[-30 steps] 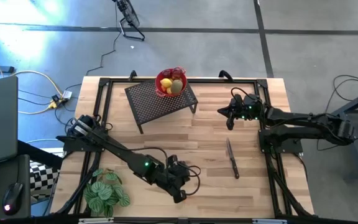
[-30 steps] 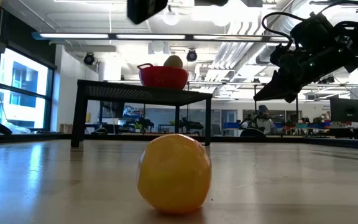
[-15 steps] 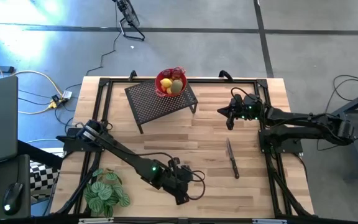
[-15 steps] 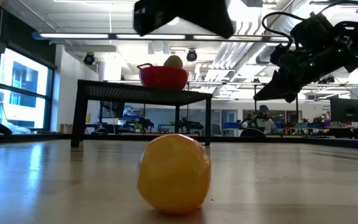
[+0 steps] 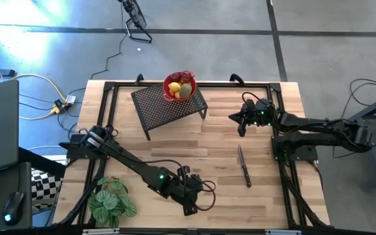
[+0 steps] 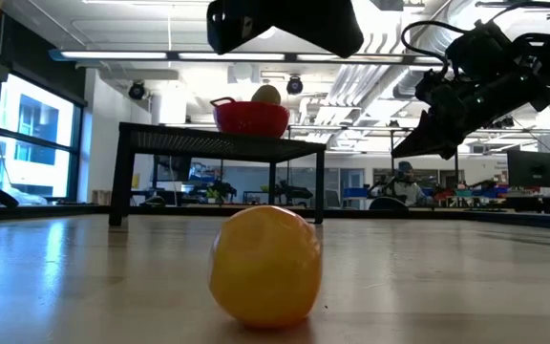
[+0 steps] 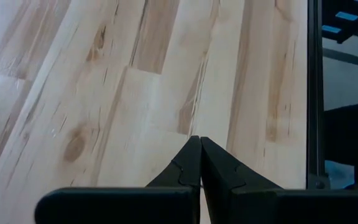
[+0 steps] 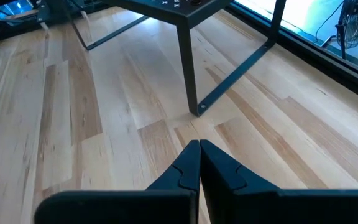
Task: Pick & Place Fruit
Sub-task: Put the pear into the red strainer bowl on the shelf
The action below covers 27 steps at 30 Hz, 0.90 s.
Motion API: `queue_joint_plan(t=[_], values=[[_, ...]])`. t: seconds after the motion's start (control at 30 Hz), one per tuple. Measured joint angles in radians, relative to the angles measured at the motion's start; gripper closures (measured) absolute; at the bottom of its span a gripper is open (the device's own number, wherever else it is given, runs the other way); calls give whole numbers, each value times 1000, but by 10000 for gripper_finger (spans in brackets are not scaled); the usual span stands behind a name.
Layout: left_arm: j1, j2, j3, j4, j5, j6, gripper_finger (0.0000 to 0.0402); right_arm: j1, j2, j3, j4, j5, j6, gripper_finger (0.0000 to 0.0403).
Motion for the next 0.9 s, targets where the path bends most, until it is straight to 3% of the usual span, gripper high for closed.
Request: queue_joint_plan(t=[0.47, 0.6, 0.9], values=[[8, 0, 0, 22, 9, 54, 385, 0, 0, 0, -17, 0, 0, 400], [7, 0, 0, 21, 9, 95, 345, 0, 0, 0, -34, 0, 20, 400], [7, 0, 0, 19, 22, 96, 214, 0, 0, 0, -52, 0, 23, 400]])
